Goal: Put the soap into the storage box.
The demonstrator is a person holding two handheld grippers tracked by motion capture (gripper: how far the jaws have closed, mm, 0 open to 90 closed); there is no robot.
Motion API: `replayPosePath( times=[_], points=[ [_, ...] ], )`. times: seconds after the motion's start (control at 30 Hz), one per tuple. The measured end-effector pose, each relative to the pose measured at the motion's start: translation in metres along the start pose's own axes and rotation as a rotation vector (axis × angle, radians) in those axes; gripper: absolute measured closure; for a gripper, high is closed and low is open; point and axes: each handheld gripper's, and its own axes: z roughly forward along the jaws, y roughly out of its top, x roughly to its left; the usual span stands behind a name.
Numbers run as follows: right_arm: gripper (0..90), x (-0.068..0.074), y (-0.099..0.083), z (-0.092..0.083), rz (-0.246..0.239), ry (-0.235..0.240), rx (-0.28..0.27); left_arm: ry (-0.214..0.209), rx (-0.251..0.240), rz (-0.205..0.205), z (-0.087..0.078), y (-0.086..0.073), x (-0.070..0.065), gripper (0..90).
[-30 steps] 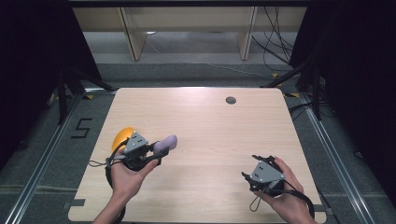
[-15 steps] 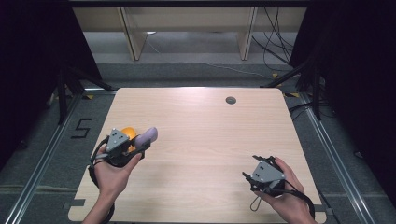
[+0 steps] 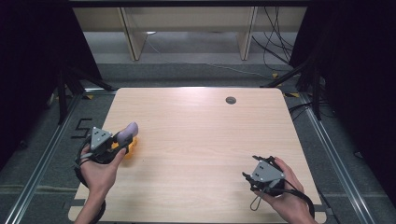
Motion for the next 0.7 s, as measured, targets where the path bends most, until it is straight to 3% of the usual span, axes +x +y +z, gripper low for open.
replayPosePath(
  times=[0.23, 0.33, 0.7],
  points=[
    [36.3, 0.000, 0.000, 0.000, 0.004, -0.003, -0.002, 0.060, 0.003, -0.009, 0.006, -0.005, 0.011, 58.6],
    [36.3, 0.000, 0.000, 0.000, -0.013, 0.002, -0.006, 0.072, -0.001, -0.014, 0.007, -0.005, 0.014, 58.6],
    [36.2, 0.000, 0.000, 0.000, -0.006, 0.002, -0.001, 0.112, 0.002, -0.026, 0.014, -0.011, 0.023, 58.6]
  ],
)
